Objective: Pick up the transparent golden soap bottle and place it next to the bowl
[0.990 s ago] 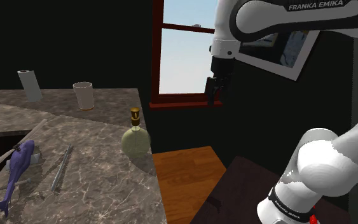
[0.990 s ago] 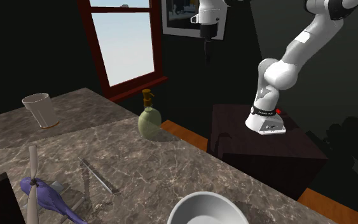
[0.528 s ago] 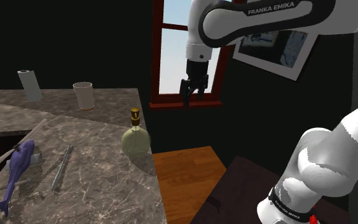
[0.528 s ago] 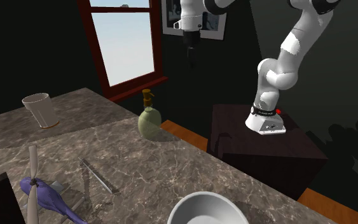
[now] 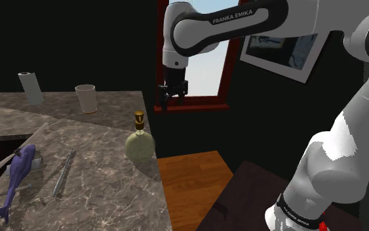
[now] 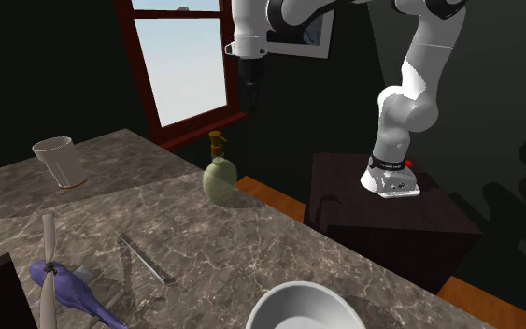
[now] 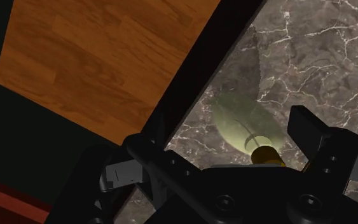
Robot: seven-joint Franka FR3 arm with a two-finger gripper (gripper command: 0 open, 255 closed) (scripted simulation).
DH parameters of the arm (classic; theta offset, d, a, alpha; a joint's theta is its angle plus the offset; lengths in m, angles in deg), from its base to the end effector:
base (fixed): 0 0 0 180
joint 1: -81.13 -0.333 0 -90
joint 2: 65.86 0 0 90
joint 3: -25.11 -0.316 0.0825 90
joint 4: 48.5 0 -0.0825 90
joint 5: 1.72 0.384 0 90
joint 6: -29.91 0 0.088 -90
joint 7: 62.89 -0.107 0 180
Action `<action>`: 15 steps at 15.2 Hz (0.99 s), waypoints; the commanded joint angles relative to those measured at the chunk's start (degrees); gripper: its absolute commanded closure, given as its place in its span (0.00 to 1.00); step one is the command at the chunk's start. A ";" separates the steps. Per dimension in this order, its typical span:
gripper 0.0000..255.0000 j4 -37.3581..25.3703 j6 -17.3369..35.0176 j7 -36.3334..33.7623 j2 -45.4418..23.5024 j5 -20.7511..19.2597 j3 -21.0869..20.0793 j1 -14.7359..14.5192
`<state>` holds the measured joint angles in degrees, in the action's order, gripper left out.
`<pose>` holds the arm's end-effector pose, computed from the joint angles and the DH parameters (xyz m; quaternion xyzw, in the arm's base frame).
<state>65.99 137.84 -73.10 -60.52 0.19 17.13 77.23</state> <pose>0.5162 0.1130 0.4979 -0.9999 -0.0089 0.0126 0.0071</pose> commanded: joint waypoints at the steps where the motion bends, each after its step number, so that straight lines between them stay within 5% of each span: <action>1: 0.00 -3.64 0.66 -0.92 -3.89 -0.22 -0.71 -0.55; 9: 0.00 -21.75 0.64 -3.80 -20.60 -2.35 -2.42 -3.13; 15: 0.00 -18.36 4.93 -3.90 -21.51 -2.52 -2.36 -3.24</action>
<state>47.24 142.16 -77.01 -81.84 -2.30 14.75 73.99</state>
